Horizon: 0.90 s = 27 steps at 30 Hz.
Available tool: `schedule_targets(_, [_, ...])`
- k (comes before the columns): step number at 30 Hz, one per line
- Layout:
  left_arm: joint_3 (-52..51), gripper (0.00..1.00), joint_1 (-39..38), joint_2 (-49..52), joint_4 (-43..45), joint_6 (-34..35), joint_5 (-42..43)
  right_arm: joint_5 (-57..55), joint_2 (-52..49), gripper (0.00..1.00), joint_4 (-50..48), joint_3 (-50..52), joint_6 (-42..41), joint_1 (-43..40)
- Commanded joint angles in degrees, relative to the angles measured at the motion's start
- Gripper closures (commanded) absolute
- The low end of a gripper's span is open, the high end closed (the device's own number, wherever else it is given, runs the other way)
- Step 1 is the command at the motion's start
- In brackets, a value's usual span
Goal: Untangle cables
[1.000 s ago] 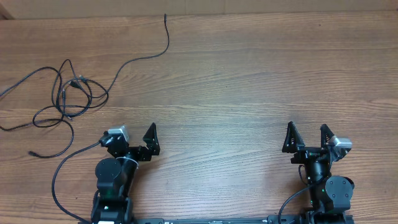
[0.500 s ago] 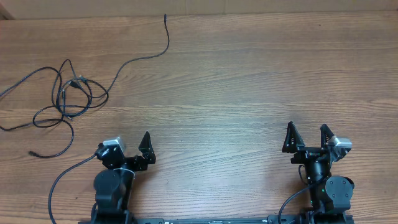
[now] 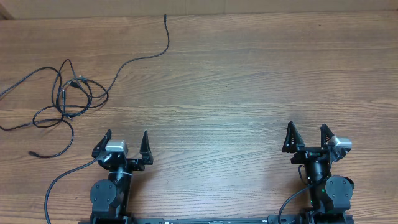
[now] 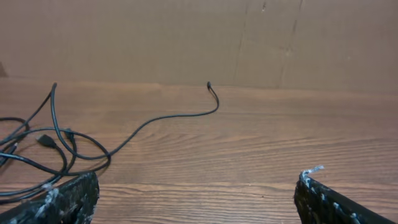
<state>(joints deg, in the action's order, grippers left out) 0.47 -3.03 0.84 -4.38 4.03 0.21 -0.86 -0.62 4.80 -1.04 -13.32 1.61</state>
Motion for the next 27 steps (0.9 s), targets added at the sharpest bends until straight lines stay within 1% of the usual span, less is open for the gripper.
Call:
schedule_targets(1, [-0.22, 0.01, -0.04, -0.68, -0.09, -1.9, 0.26, -0.39, 0.46, 0.0, -0.13, 0.59, -0.2, 0.26])
schedule_targets(27, [-0.2, 0.0, -0.04, -0.59, -0.07, -1.92, -0.2, -0.42, 0.46, 0.0, -0.13, 0.59, -0.2, 0.26])
